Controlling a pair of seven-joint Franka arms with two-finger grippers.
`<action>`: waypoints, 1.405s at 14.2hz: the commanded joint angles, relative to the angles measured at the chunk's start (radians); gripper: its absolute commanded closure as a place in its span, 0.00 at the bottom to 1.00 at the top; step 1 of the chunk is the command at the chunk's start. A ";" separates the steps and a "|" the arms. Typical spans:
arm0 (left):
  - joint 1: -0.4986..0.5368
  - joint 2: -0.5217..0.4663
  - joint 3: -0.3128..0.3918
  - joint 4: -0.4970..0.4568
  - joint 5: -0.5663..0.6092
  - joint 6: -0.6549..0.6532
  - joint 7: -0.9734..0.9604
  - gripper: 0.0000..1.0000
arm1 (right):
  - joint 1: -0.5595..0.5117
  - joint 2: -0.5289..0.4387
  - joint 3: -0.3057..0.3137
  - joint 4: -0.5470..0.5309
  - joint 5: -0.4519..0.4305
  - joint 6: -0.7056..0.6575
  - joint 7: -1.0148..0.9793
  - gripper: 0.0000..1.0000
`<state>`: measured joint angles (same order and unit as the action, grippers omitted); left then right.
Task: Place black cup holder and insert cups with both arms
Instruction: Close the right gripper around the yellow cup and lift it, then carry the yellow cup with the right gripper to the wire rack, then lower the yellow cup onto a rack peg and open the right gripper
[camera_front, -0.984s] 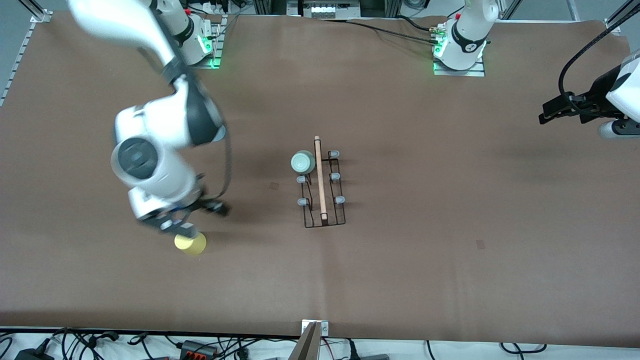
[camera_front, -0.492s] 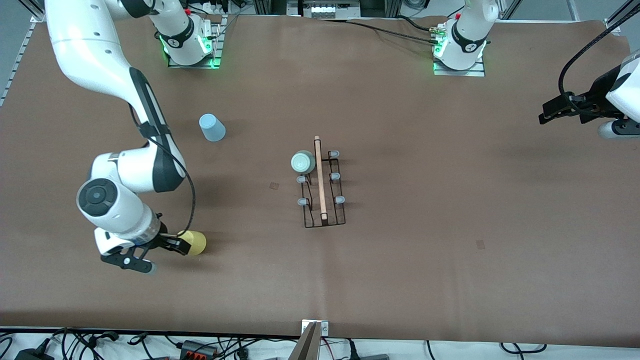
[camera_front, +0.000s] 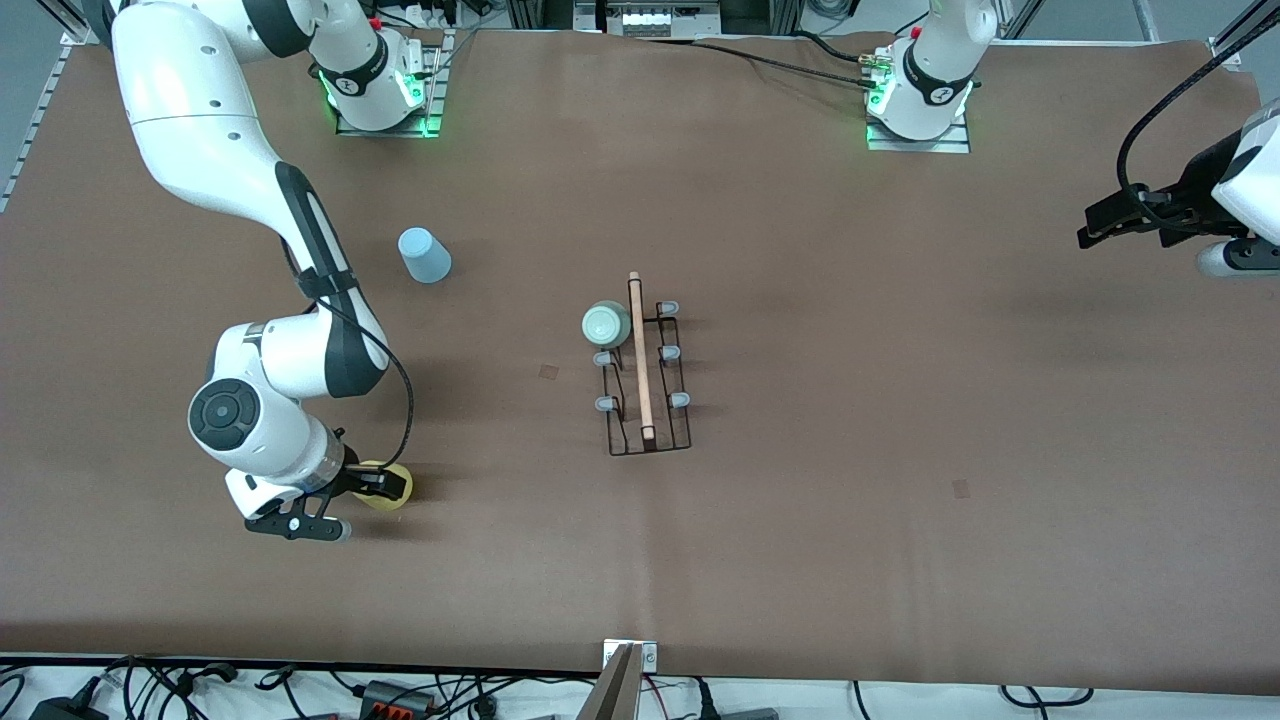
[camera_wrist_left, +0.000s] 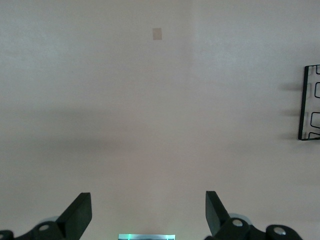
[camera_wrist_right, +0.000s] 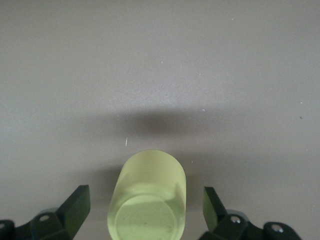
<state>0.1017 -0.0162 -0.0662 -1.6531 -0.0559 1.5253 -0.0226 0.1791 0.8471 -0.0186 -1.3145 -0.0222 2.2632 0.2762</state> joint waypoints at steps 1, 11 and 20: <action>0.001 0.010 -0.004 0.022 0.010 -0.013 0.001 0.00 | -0.009 0.021 0.009 0.009 0.033 -0.011 -0.034 0.35; 0.001 0.010 -0.004 0.022 0.010 -0.013 0.001 0.00 | 0.124 -0.033 0.128 0.296 0.038 -0.331 -0.022 0.77; 0.003 0.010 -0.003 0.022 0.010 -0.013 0.001 0.00 | 0.307 -0.031 0.129 0.307 0.033 -0.208 0.147 0.76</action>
<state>0.1021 -0.0157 -0.0662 -1.6530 -0.0559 1.5253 -0.0226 0.4649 0.8013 0.1151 -1.0383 0.0173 2.0515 0.3928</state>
